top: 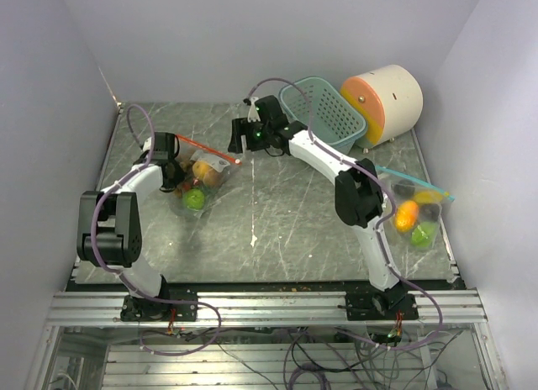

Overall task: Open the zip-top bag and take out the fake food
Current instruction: Pick up the zipper food storage bag at the center of the board.

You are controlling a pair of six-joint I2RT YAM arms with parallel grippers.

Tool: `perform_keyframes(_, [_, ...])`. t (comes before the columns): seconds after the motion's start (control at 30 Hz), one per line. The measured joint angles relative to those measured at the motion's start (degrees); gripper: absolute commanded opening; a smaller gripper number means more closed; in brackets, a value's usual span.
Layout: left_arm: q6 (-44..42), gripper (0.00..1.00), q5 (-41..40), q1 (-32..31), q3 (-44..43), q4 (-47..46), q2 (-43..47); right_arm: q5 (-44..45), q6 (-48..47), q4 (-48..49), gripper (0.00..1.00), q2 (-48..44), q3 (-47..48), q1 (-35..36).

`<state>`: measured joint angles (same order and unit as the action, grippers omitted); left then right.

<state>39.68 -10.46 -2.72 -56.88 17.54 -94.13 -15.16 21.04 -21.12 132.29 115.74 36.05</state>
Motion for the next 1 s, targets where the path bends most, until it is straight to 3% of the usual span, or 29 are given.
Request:
perform_keyframes(0.23, [-0.72, 0.12, 0.0, 0.0, 0.61, 1.09, 1.27, -4.98, 3.19, 1.03, 0.6, 5.29, 3.26, -0.24])
perform_keyframes(0.43, [-1.33, 0.13, 0.0, 0.0, 1.79, 2.56, 3.43, -7.78, 5.14, 1.99, 0.23, 5.44, -1.9, 0.07])
perform_keyframes(0.6, [-1.6, 0.14, 0.0, 0.0, 2.36, 3.98, 5.44, -8.48, 5.49, 2.84, 0.02, 4.59, -4.37, 0.39])
perform_keyframes(0.87, [-1.99, 0.19, 0.55, 0.0, 2.47, 5.81, 8.44, -7.78, 5.77, 3.56, 0.0, 0.15, -6.58, 0.46])
perform_keyframes(1.0, [-1.73, 0.33, 1.95, 0.0, 2.25, 7.34, 10.56, -6.64, 5.51, 3.15, 0.0, -2.45, -5.66, 0.46])
